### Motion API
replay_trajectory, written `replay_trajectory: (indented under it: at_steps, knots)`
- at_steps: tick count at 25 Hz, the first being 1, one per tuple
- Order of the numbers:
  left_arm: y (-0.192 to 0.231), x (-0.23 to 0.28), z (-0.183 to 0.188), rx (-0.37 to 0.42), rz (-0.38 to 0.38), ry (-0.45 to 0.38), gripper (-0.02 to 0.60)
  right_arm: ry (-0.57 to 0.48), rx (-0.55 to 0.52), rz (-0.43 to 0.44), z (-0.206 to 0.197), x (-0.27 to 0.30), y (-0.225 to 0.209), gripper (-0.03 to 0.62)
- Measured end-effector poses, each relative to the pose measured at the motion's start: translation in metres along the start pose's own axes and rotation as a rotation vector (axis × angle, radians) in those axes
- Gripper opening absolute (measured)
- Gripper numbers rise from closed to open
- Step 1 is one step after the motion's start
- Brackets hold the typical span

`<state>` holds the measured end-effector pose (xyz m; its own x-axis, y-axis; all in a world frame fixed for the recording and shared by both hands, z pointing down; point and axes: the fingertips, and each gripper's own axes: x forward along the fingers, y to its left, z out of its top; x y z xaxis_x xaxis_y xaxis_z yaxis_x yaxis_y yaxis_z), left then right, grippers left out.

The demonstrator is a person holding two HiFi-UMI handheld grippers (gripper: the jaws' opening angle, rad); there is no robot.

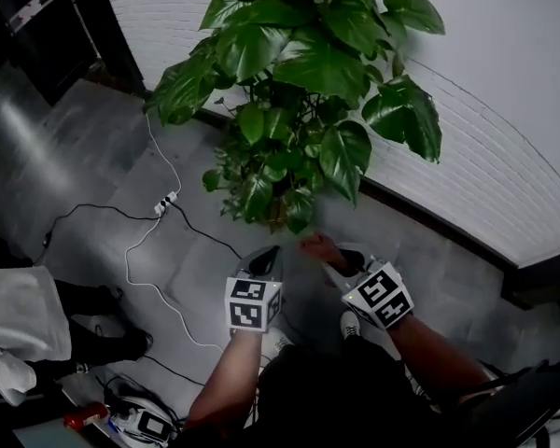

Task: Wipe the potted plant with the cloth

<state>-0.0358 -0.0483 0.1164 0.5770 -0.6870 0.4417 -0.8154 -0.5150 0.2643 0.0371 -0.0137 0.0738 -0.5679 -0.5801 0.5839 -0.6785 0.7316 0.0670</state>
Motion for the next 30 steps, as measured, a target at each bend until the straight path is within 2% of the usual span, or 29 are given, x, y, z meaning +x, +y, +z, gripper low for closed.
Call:
replay_trajectory:
  at_steps: [4, 7, 13, 18, 22, 25, 30]
  knots:
    - [-0.03, -0.006, -0.001, 0.0, -0.017, -0.015, 0.017, -0.022, 0.006, -0.013, -0.01, -0.031, -0.019, 0.064]
    - [-0.051, -0.009, -0.004, 0.001, 0.016, -0.026, 0.017, -0.043, 0.015, -0.004, -0.022, -0.054, -0.036, 0.064]
    - [-0.11, -0.023, 0.004, -0.03, 0.14, -0.1, 0.017, -0.103, 0.001, 0.1, -0.053, -0.106, -0.055, 0.064]
    - [-0.16, -0.024, -0.014, -0.097, 0.269, -0.128, 0.017, -0.141, -0.026, 0.209, -0.093, -0.145, -0.065, 0.064]
    - [-0.197, -0.029, -0.025, -0.102, 0.332, -0.124, 0.017, -0.156, -0.026, 0.262, -0.12, -0.167, -0.075, 0.064]
    - [-0.223, -0.03, -0.033, -0.108, 0.345, -0.099, 0.017, -0.161, -0.01, 0.292, -0.13, -0.185, -0.082, 0.064]
    - [-0.257, -0.022, -0.029, -0.083, 0.305, -0.058, 0.017, -0.188, 0.016, 0.285, -0.128, -0.207, -0.098, 0.064]
